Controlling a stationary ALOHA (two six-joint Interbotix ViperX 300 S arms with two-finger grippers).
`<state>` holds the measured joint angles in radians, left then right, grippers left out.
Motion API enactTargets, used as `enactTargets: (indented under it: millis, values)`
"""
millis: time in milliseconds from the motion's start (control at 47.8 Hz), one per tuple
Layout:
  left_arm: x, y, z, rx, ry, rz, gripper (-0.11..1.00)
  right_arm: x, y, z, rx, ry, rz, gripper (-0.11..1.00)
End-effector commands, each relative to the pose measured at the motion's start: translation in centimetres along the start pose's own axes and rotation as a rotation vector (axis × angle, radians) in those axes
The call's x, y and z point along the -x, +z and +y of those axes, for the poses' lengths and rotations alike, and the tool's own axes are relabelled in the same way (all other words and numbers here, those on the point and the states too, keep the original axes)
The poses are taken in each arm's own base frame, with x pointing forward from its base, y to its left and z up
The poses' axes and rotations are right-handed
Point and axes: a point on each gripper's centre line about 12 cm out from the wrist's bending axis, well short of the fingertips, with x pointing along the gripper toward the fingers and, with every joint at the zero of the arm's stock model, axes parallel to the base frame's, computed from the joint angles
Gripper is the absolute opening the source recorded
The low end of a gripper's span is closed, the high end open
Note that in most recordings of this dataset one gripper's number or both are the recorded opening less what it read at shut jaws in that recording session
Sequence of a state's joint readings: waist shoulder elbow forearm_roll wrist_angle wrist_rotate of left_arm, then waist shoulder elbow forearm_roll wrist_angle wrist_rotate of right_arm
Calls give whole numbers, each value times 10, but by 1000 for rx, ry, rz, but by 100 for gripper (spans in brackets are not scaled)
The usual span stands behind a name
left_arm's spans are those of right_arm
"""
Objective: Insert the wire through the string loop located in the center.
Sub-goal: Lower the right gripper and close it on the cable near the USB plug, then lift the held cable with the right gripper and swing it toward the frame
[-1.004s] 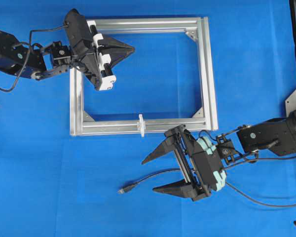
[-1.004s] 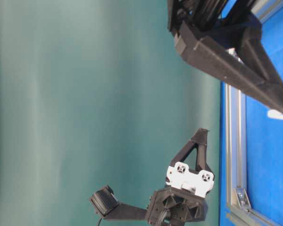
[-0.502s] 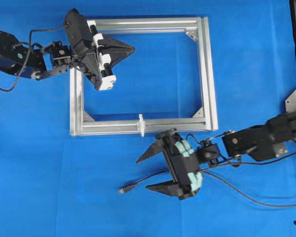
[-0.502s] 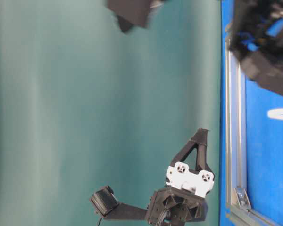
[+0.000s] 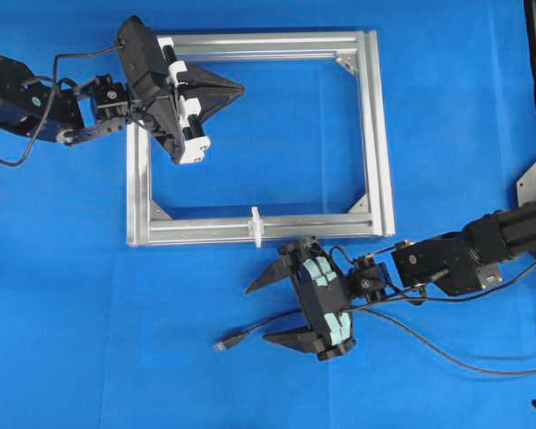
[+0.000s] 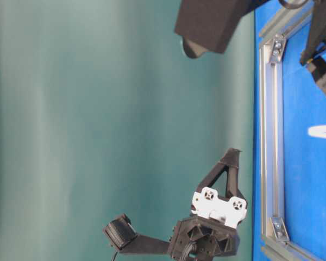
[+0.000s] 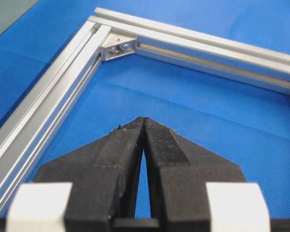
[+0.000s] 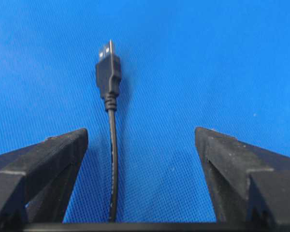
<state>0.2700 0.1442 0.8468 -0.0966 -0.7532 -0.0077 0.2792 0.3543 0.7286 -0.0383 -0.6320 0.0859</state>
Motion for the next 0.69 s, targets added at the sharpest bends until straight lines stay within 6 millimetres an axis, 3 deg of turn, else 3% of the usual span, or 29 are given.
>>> enactTargets:
  millis: [0, 146, 335, 418, 669]
  values:
    - [2, 13, -1, -1, -3, -38, 0, 0, 11, 0, -4, -2, -26, 77]
    - [2, 13, -1, -2, -5, -38, 0, 0, 10, 1, 1, 1, -25, 65]
    - [2, 13, -1, -1, -5, -38, 0, 0, 11, 0, 3, 2, -29, 16]
    - [2, 13, -1, -1, -5, -40, 0, 0, 11, 1, 3, 3, -29, 2]
    - [3, 12, -1, -2, -4, -35, 0, -1, 12, 1, 3, 3, -29, -2]
